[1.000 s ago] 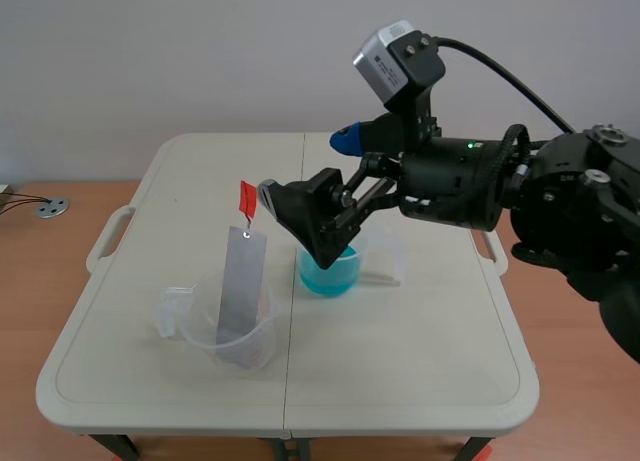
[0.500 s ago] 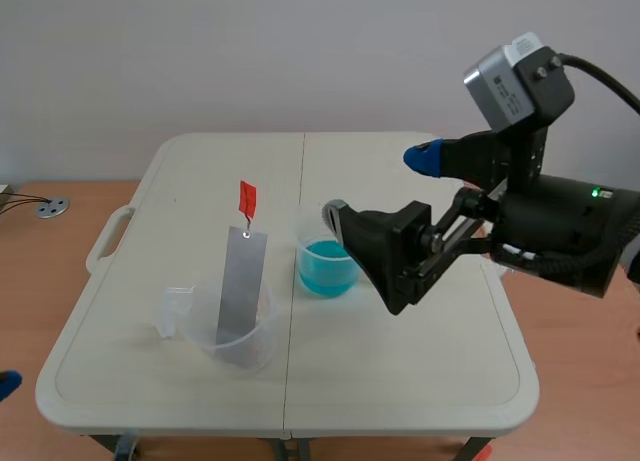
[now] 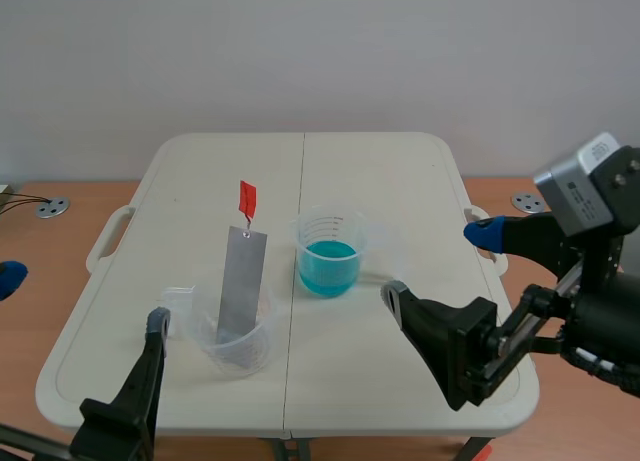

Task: Hold the metal plate by the orange handle, dip it into the blue solution, take it out and point at it, then put the plate back in the beaker on the left.
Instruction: 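Return to the home posture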

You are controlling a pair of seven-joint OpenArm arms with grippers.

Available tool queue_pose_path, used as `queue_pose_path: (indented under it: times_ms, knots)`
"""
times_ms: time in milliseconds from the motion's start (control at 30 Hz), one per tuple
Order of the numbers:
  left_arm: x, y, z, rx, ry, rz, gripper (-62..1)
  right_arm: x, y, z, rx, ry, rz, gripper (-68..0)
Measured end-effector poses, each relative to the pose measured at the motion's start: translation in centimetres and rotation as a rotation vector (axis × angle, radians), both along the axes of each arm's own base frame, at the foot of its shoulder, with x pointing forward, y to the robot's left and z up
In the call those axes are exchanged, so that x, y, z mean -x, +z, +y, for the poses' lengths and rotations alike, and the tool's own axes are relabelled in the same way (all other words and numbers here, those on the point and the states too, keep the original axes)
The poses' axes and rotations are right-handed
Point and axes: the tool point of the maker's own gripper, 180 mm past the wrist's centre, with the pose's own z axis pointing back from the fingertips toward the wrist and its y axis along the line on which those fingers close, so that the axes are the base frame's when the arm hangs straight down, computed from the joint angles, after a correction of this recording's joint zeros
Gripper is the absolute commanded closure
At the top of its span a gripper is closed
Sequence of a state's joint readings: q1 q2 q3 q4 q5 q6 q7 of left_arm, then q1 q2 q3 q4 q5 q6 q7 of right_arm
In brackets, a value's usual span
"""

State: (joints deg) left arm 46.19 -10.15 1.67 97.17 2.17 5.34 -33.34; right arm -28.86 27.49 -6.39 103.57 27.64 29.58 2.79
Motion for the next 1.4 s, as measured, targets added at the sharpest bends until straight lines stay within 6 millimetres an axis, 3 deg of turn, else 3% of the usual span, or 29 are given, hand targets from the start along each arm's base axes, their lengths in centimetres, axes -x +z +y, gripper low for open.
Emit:
queue_pose_path:
  times_ms: [333, 500, 833, 1400]
  knots:
    - [-0.5, 4.7, -0.8, 0.030, -0.020, -0.139, -62.3, 1.4, -0.2, -2.1, -0.006, -0.058, -0.007, -66.3]
    - [-0.7, 5.9, -1.0, 0.031, -0.030, -0.170, -62.3, 1.8, -0.2, -2.5, -0.013, -0.069, -0.006, -66.3]
    - [-1.9, 6.1, -1.2, -0.032, -0.094, -0.178, -62.3, 1.8, -0.3, -2.5, -0.006, -0.069, -0.006, -66.3]
    - [-2.1, 5.7, -1.0, -0.045, -0.085, -0.150, -62.3, 1.8, -0.4, -2.5, -0.002, -0.068, -0.008, -66.3]
